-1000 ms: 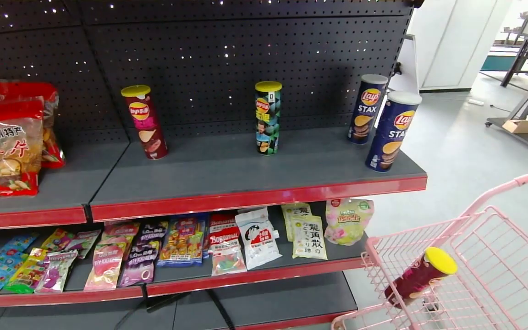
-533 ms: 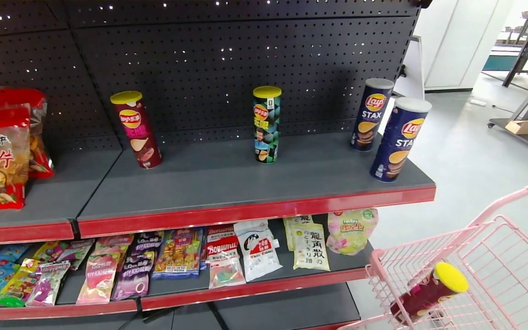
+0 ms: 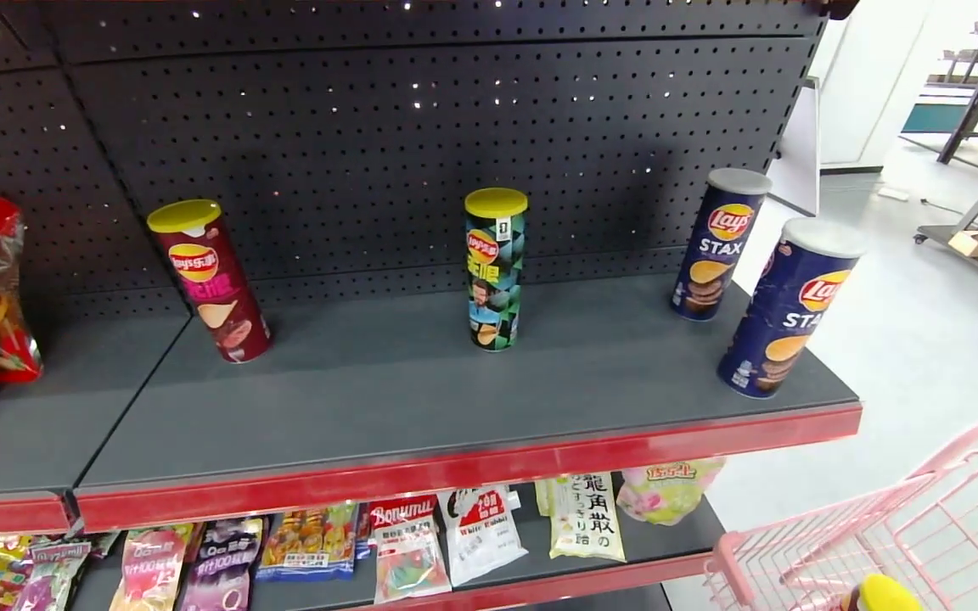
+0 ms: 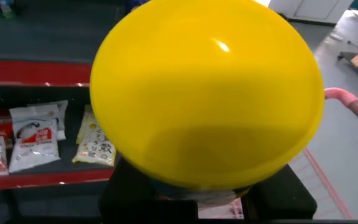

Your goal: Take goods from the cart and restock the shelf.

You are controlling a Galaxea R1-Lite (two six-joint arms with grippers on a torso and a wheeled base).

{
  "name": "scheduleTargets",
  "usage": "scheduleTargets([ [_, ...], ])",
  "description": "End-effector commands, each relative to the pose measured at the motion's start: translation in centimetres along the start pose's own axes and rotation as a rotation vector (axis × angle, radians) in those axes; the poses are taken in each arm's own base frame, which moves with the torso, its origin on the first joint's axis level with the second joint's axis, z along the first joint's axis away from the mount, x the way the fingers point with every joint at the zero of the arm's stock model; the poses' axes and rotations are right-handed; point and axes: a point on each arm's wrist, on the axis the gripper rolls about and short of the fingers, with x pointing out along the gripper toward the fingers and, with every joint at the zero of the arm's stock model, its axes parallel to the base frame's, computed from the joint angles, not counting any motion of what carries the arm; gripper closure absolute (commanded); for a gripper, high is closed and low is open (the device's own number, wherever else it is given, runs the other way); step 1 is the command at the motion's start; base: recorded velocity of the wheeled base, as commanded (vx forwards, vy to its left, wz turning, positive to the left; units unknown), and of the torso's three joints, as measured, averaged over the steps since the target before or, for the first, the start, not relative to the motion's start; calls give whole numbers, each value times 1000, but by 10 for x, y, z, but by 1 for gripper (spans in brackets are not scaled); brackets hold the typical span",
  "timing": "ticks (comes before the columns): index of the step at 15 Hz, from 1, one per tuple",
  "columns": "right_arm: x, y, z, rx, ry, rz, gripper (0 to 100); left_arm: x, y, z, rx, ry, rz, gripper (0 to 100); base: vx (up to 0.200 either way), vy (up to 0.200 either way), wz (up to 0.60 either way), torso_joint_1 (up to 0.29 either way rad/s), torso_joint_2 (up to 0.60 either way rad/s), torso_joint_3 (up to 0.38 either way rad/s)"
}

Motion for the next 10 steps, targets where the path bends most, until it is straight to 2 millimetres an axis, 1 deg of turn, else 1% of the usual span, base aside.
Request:
scheduleTargets([
  [1, -1, 0, 2, 38, -11, 21, 100, 0, 0, 0, 1, 0, 0, 0, 0, 0, 0, 0, 0, 0],
  [3, 0, 0, 2, 77, -9, 21, 100, 0, 0, 0, -1, 0, 0, 0, 0, 0, 0, 0, 0, 0],
  [5, 3, 1, 0, 80, -26, 20, 100, 1, 0, 0, -1, 15, -3, 0, 0, 0, 0, 0, 0, 0],
  [7, 2, 0, 3, 97, -49, 14, 100, 4, 0, 1, 1, 55, -7, 0, 0, 0, 0, 0, 0, 0],
  [9, 3, 1, 1, 109, -42, 14, 100, 4, 0, 1, 9, 50, -30, 0, 0, 0, 0, 0, 0, 0],
  [10, 4, 2, -2, 101, -28, 17, 100, 3, -1, 6, 1, 29, -90, 0, 0, 0, 0, 0, 0, 0],
])
